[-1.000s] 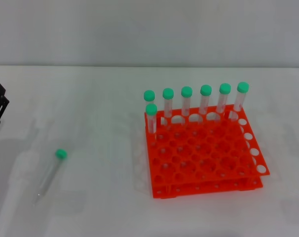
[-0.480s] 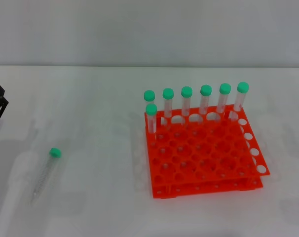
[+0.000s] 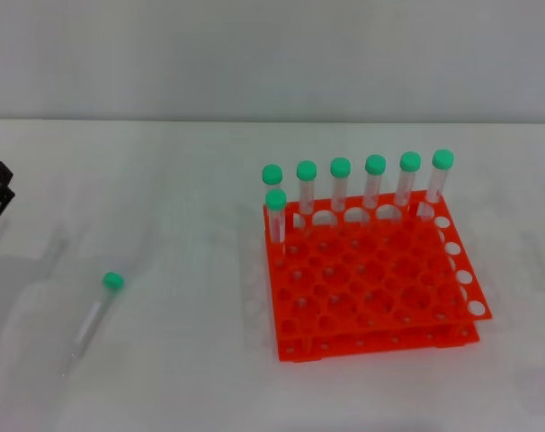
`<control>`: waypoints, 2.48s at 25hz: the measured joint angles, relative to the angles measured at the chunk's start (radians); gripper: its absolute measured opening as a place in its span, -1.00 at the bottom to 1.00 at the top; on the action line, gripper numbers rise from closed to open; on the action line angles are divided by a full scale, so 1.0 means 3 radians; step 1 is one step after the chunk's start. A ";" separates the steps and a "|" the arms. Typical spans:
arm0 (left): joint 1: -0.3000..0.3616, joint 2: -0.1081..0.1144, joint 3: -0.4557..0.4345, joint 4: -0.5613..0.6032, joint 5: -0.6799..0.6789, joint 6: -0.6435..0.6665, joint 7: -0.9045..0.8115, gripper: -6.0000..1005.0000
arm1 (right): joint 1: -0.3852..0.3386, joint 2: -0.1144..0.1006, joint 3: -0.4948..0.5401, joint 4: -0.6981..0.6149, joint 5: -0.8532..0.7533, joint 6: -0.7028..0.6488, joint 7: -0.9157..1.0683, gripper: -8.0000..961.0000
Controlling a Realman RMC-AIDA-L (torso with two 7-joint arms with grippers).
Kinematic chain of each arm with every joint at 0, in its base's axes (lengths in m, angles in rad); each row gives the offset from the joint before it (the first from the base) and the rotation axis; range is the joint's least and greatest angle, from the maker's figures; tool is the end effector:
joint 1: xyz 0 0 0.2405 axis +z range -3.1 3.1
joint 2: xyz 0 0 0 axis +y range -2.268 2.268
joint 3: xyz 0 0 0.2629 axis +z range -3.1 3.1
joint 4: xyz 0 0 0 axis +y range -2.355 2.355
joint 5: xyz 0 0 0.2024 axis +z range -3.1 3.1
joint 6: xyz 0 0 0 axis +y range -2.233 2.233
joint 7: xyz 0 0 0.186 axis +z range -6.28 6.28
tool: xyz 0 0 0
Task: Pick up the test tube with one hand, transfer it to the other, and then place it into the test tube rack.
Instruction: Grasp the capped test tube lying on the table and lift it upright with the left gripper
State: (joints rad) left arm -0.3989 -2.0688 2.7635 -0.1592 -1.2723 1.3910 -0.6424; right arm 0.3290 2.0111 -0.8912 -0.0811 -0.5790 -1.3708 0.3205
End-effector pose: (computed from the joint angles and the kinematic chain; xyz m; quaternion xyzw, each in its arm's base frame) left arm -0.3647 0.3364 0.0435 -0.6484 -0.2920 -0.3808 0.5910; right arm 0.3675 0.3327 0.0593 -0.6653 0.1924 0.3105 0.6510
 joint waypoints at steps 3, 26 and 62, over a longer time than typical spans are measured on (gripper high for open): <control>-0.0087 0.0020 0.0056 -0.0490 0.0343 0.0004 -0.0749 0.75 | -0.0002 0.0000 0.0000 0.0000 0.0000 0.0003 0.0000 0.35; -0.1392 0.0537 0.0284 -0.2917 0.3731 0.1371 -0.4810 0.75 | 0.0149 -0.0012 0.0030 -0.0223 0.0037 0.0352 -0.0005 0.35; -0.2419 0.0373 0.0285 -0.1721 0.6208 0.0510 -0.5416 0.74 | 0.0250 0.0010 0.0030 -0.0206 0.0038 0.0508 -0.0018 0.35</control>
State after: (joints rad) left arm -1.1247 -1.9569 2.8491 -0.6754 0.5901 1.5438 -2.2670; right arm 0.4040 2.0141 -0.8821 -0.1428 -0.5676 -1.2185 0.3150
